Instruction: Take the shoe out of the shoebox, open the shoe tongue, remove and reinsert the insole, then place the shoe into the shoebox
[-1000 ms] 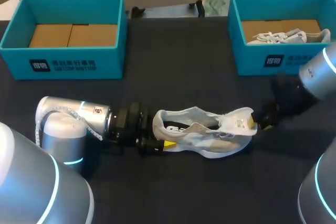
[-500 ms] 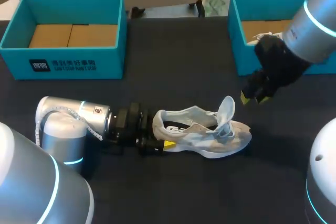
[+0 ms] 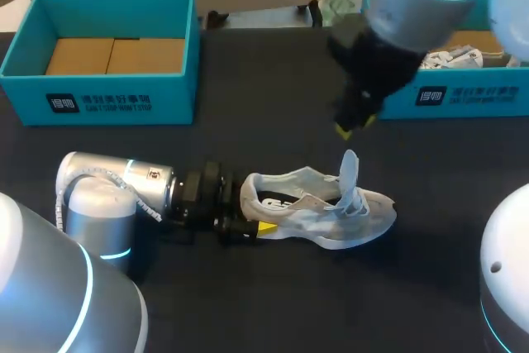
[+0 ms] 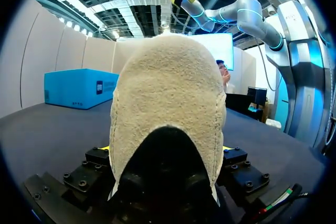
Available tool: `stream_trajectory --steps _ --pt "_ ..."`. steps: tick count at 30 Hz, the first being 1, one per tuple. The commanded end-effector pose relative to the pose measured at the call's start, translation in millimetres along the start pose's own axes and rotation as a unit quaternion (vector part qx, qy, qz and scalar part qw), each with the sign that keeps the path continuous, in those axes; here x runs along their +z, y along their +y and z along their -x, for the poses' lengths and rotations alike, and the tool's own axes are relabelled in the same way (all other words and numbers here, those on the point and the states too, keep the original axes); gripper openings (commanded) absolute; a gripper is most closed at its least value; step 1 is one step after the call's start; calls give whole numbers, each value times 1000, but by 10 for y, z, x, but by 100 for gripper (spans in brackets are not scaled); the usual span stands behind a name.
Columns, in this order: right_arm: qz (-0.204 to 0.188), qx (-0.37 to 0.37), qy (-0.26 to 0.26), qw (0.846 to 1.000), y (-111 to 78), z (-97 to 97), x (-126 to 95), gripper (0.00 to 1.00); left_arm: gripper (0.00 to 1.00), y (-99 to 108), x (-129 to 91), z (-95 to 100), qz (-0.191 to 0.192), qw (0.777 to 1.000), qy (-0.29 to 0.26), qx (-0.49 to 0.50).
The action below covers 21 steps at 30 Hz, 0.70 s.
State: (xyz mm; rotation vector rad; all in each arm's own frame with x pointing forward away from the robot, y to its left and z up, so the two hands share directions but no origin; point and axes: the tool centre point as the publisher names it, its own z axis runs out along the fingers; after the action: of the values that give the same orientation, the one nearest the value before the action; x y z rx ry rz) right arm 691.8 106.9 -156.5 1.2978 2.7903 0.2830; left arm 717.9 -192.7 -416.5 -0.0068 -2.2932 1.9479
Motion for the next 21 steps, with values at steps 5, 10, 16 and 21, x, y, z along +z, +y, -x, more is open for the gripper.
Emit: stream_trajectory --steps 5,10,16,21 --pt "-39 -76 -31 996 447 -175 202 0 0 6 -4 -5 0 1000 -1 0" --pt "-31 -143 21 989 610 -253 352 0 0 6 -4 -5 0 1000 -1 0" --pt "-34 -155 38 987 630 -260 405 0 0 6 -4 -5 0 1000 -1 0" --pt "-34 -155 38 987 630 -260 405 0 0 6 -4 -5 0 1000 -1 0"
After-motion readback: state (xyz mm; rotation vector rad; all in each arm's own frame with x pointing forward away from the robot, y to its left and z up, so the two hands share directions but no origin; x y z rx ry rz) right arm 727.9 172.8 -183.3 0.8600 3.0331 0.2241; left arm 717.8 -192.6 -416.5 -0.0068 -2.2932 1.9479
